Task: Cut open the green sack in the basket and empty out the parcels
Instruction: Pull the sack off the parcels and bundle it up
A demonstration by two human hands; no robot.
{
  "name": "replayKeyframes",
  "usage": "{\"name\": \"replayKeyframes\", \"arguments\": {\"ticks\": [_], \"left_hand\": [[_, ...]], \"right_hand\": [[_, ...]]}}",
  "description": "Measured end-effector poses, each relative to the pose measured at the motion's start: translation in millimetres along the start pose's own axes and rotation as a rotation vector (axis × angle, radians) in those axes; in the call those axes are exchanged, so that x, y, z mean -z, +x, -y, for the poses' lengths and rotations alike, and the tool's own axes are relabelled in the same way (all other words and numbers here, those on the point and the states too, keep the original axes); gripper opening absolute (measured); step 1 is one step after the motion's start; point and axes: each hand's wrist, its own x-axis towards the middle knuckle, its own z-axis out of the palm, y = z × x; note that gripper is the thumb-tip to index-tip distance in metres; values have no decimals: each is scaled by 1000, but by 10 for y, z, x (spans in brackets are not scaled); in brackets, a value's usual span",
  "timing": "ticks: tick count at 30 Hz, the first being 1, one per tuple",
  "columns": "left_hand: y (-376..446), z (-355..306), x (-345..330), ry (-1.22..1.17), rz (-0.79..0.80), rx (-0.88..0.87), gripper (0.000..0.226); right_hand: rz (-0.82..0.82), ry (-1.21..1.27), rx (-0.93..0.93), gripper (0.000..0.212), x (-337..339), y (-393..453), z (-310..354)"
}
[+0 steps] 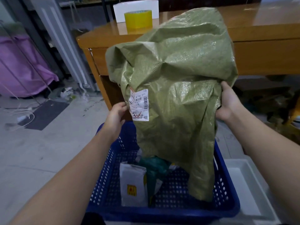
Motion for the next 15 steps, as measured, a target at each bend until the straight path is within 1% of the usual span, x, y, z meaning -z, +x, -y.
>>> {"name": "replayKeyframes", "arguments": {"ticks": [1, 2, 3, 5, 6, 8, 9, 10, 12, 13, 15], "left_hand": [[25, 89, -1, 100, 0, 17, 55], [42, 157, -21, 203, 35, 29, 60], [49, 203, -62, 283, 101, 27, 59], [46, 234, -153, 356, 206, -21, 46], [49, 212, -197, 346, 212, -56, 40], [87, 160, -227, 254, 180, -99, 32], [97, 125, -223, 167, 160, -84, 31], [106, 98, -216, 61, 148, -54, 31], [110, 68, -188, -127, 141, 5, 35], [112, 75, -174, -178, 139, 16, 39], [124, 128, -148, -263, 98, 19, 43]], "right_hand": [[21, 1, -2, 57, 4, -1, -14], [46, 0, -7, 56, 3, -9, -29], [59, 3, -12, 54, -4, -18, -42], [51, 16, -12, 51, -4, -19, -63], [37, 31, -2, 49, 4, -11, -60], [44, 14, 36, 43, 13, -31, -32], [57, -51, 61, 40, 22, -50, -26], [48, -174, 86, 37, 31, -67, -31], [-39, -482, 118, 33, 46, -92, -85], [-87, -602, 105, 37, 50, -89, -130], [-144, -684, 57, 49, 44, -64, -217]]}}
